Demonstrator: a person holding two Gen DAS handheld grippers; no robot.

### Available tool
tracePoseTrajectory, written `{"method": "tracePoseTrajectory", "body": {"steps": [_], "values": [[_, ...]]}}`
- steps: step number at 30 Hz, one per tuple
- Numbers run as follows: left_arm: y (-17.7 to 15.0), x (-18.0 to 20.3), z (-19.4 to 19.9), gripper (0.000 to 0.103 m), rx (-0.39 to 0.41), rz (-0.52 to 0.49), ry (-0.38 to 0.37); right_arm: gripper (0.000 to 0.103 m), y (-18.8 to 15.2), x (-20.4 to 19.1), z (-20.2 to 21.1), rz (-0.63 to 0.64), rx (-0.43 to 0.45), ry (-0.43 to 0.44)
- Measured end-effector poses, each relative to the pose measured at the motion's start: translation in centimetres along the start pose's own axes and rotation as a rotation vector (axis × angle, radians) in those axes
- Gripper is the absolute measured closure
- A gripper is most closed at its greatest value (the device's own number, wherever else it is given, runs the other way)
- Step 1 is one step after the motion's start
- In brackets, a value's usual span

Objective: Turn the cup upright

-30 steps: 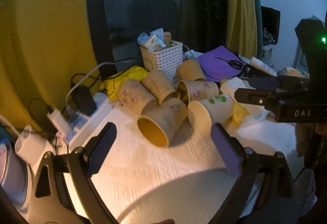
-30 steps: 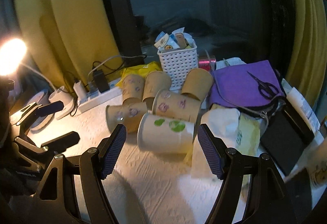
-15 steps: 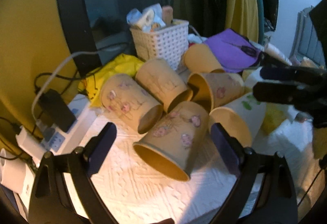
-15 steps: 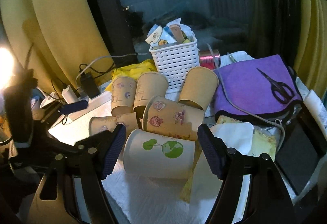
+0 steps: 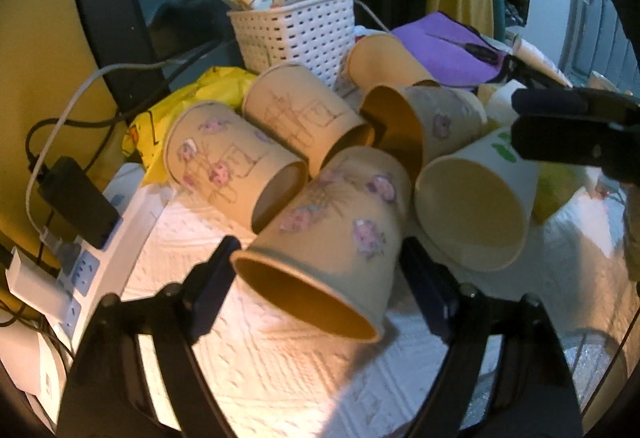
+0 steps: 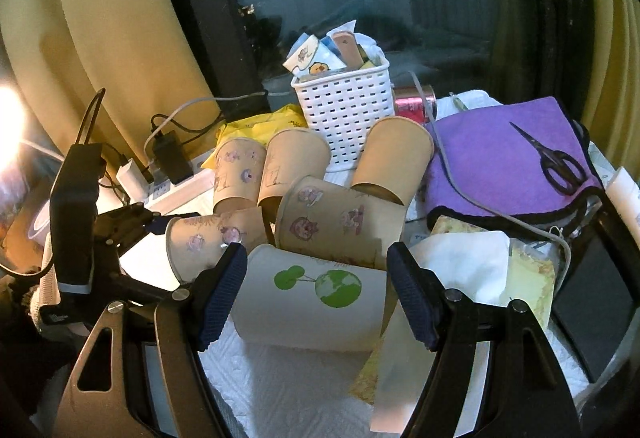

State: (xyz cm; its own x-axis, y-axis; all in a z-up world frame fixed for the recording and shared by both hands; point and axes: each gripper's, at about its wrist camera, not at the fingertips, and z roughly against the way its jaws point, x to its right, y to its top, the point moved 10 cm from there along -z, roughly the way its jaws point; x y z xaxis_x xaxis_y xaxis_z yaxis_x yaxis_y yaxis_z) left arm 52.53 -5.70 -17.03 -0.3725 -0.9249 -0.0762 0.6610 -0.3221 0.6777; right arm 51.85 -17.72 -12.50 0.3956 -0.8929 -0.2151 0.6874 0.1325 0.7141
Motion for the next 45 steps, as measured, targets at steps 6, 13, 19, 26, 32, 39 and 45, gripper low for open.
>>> {"method": "tracePoseTrajectory", "body": {"steps": [6,13,19,26,32,39,45], "values": [[-0.6,0.1,1.5,0.022,0.006,0.012,-0.015,0.028,-0.3,-0.3,0.4,0.003,-0.001,-0.004],[-1.9,0.5,4.8,0.022,0.012,0.032,-0.027,0.028,-1.1,-1.6,1.7,0.02,-0.005,0.003],[-3.4,1.7,8.9,0.022,0.036,0.042,-0.035,0.028,-2.1,-3.2,3.8,0.038,-0.001,0.011],[-6.3,4.1,13.4,0.022,0.055,0.07,-0.056,0.028,-4.9,-4.6,6.4,0.037,-0.014,0.016],[-9.4,7.0,16.4,0.022,0.056,0.071,-0.079,0.028,-9.1,-6.3,8.0,0.044,-0.064,0.023],[-13.1,10.2,18.1,0.022,0.048,0.063,-0.101,0.028,-13.3,-7.5,9.1,0.033,-0.112,0.03],[-15.2,12.3,18.2,0.022,0.028,0.064,-0.138,0.028,-16.3,-7.9,10.0,0.013,-0.14,0.034]]}}
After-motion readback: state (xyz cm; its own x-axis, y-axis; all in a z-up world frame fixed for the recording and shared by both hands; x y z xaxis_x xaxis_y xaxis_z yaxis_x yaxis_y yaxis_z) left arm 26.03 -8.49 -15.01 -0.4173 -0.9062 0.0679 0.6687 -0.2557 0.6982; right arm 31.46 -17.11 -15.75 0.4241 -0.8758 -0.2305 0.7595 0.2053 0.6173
